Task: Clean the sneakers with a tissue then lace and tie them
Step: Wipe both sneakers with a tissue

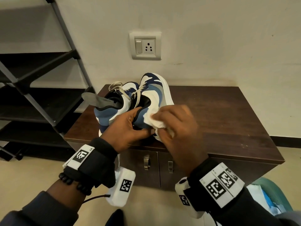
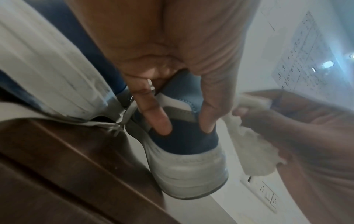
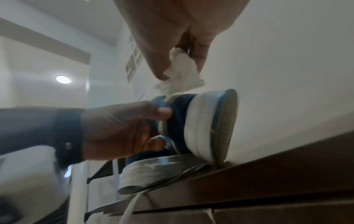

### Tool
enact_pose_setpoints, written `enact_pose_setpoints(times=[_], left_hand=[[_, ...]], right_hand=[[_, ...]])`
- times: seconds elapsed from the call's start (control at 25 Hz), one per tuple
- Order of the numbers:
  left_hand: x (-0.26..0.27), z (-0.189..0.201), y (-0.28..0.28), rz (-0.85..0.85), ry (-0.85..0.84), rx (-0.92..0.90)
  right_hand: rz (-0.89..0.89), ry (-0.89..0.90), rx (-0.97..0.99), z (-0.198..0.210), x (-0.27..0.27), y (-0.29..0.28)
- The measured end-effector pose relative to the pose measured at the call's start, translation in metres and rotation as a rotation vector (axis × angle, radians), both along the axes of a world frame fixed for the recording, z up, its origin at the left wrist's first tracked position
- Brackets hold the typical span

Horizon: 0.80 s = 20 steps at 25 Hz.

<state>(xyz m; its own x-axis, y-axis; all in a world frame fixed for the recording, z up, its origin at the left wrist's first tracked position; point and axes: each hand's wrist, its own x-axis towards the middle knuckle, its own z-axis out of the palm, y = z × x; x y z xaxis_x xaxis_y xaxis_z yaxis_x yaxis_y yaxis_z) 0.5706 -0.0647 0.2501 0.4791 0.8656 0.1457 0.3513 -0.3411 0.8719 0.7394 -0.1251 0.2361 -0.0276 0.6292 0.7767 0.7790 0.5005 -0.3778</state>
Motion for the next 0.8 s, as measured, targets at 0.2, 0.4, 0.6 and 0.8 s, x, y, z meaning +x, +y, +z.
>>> enact_pose_setpoints(times=[0.2, 0.4, 0.6, 0.8], left_hand=[[0.000, 0.000, 0.000, 0.015, 0.016, -0.022], [0.001, 0.002, -0.001, -0.004, -0.018, -0.031], [-0.002, 0.001, -0.002, 0.010, -0.001, -0.036], [-0.004, 0.000, -0.001, 0.006, 0.005, -0.042]], right_hand=[[-0.173, 0.182, -0.093, 0.002, 0.022, 0.011], [-0.005, 0.028, -0.052, 0.004, -0.004, 0.008], [-0.066, 0.164, -0.088, 0.010, 0.011, 0.014], [-0.093, 0.174, -0.106, 0.005, 0.011, 0.017]])
